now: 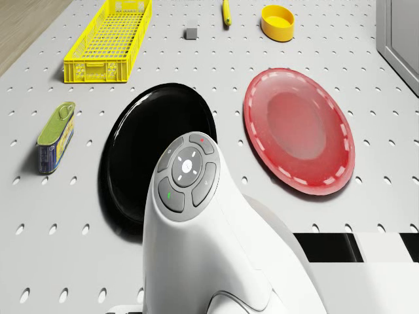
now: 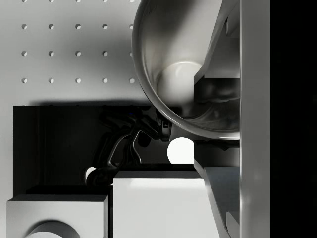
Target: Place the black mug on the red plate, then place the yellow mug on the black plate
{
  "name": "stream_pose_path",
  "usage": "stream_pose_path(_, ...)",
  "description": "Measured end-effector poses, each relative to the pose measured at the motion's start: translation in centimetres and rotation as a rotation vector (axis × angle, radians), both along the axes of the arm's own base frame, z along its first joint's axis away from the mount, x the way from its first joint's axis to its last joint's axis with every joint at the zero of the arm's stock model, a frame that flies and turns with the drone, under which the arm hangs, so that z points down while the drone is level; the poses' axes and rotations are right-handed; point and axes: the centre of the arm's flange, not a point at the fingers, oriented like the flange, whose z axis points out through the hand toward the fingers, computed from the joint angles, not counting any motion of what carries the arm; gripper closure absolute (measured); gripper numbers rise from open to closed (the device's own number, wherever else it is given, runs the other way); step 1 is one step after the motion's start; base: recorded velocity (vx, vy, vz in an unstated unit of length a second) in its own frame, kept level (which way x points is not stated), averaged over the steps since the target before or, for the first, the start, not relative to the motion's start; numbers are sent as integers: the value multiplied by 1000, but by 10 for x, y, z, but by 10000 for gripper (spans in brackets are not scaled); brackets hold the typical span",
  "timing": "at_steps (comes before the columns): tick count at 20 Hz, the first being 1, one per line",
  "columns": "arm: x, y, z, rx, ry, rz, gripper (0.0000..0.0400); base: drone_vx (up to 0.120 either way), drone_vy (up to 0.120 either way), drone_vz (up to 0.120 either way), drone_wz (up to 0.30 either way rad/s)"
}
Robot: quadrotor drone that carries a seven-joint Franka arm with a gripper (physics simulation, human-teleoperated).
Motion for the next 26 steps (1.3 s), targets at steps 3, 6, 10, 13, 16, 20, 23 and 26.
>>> stream_pose_path(3, 0, 0, 0, 0, 0, 0, 290, 120, -120, 0, 0)
stream_pose_path(6, 0, 0, 0, 0, 0, 0, 290, 120, -120, 0, 0)
stream_pose_path(10, 0, 0, 0, 0, 0, 0, 290, 120, -120, 0, 0)
stream_pose_path(13, 0, 0, 0, 0, 0, 0, 290, 120, -120, 0, 0)
stream_pose_path(16, 0, 0, 0, 0, 0, 0, 290, 120, -120, 0, 0)
stream_pose_path(20, 0, 0, 0, 0, 0, 0, 290, 120, -120, 0, 0)
stream_pose_path(23, 0, 0, 0, 0, 0, 0, 290, 120, -120, 0, 0)
stream_pose_path(26, 0, 0, 0, 0, 0, 0, 290, 120, -120, 0, 0)
